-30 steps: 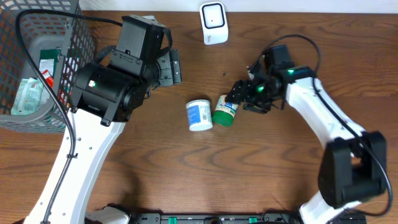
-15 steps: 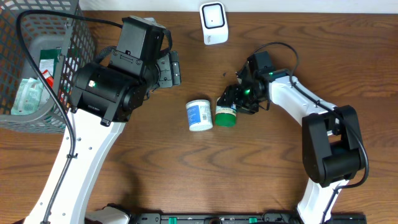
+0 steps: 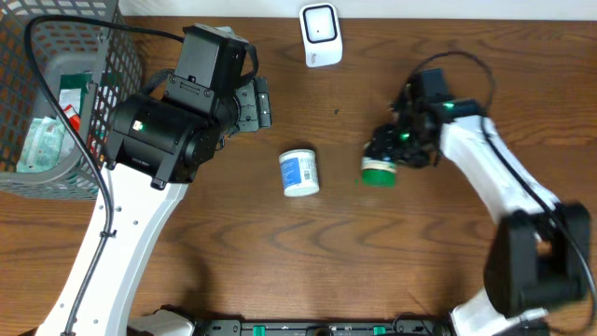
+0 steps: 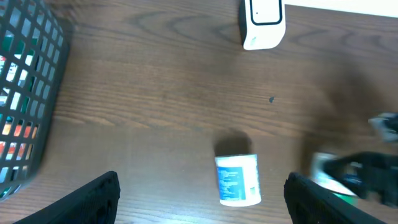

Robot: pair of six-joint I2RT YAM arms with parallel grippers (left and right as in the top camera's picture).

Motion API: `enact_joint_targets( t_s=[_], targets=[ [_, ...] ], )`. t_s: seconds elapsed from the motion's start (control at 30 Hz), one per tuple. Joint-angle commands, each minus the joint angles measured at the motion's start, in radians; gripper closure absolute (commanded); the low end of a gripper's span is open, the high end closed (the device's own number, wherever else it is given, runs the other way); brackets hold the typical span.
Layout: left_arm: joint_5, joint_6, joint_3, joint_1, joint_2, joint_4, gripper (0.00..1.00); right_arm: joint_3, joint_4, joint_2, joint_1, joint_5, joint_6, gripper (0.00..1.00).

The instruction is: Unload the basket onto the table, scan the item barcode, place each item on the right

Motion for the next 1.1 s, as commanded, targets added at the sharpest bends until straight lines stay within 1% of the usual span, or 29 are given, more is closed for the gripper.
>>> enact_joint_targets(
  t_s=[0.0,0.1,0.2,0.3,0.33,0.37,0.43,0.5,0.53,0.57,0.6,0.63,0.67,0.7,0.9,0.97,1.07],
  targets=[
    [-0.005,0.010,0.001,0.006,0.002,-0.003,0.15,0.008,-0.074,-0.126,0.020,0.291,-0.041,0.52],
    [-0.005,0.010,0.001,0.006,0.002,-0.003,0.15,0.007,-0.114,-0.138,0.057,0.396,-0.010,0.52],
    [-0.005,0.010,0.001,0.006,0.002,-0.003,0.15,-0.003,-0.122,-0.112,0.122,0.505,0.056,0.55],
    [-0.005,0.010,0.001,0.006,0.002,-0.003,0.15,-0.008,-0.121,-0.052,0.204,0.607,0.156,0.58],
    [-0.005,0.010,0.001,0.006,0.002,-0.003,0.15,-0.008,-0.117,0.003,0.258,0.655,0.232,0.59],
    [-0.005,0.010,0.001,0.006,0.002,-0.003,0.15,-0.008,-0.116,0.028,0.279,0.676,0.262,0.59],
    [-0.005,0.010,0.001,0.006,0.002,-0.003,0.15,-0.008,-0.110,0.086,0.320,0.725,0.314,0.59],
    [-0.005,0.010,0.001,0.006,0.002,-0.003,0.15,-0.008,-0.089,0.137,0.349,0.747,0.329,0.61],
    [-0.005,0.010,0.001,0.006,0.002,-0.002,0.15,-0.008,-0.076,0.156,0.358,0.749,0.330,0.60],
    [-0.005,0.010,0.001,0.006,0.002,-0.002,0.15,-0.007,-0.061,0.175,0.366,0.748,0.330,0.57],
    [-0.005,0.010,0.001,0.006,0.002,-0.002,0.15,-0.007,-0.050,0.188,0.371,0.736,0.330,0.50],
    [-0.006,0.010,0.001,0.006,0.002,-0.002,0.15,-0.007,-0.042,0.197,0.374,0.721,0.330,0.38],
    [-0.006,0.010,0.001,0.006,0.002,-0.002,0.15,-0.007,-0.036,0.201,0.375,0.689,0.330,0.08],
    [-0.005,0.010,0.001,0.006,0.002,-0.002,0.15,-0.007,-0.034,0.201,0.375,0.669,0.329,0.01],
    [-0.005,0.010,0.001,0.006,0.002,0.001,0.15,0.028,-0.057,0.156,0.359,0.643,0.320,0.01],
    [-0.005,0.010,0.001,0.006,0.002,0.001,0.15,0.042,-0.062,0.124,0.346,0.597,0.284,0.01],
    [-0.005,0.010,0.001,0.006,0.002,0.001,0.15,0.043,-0.064,0.073,0.315,0.517,0.268,0.01]
  ],
)
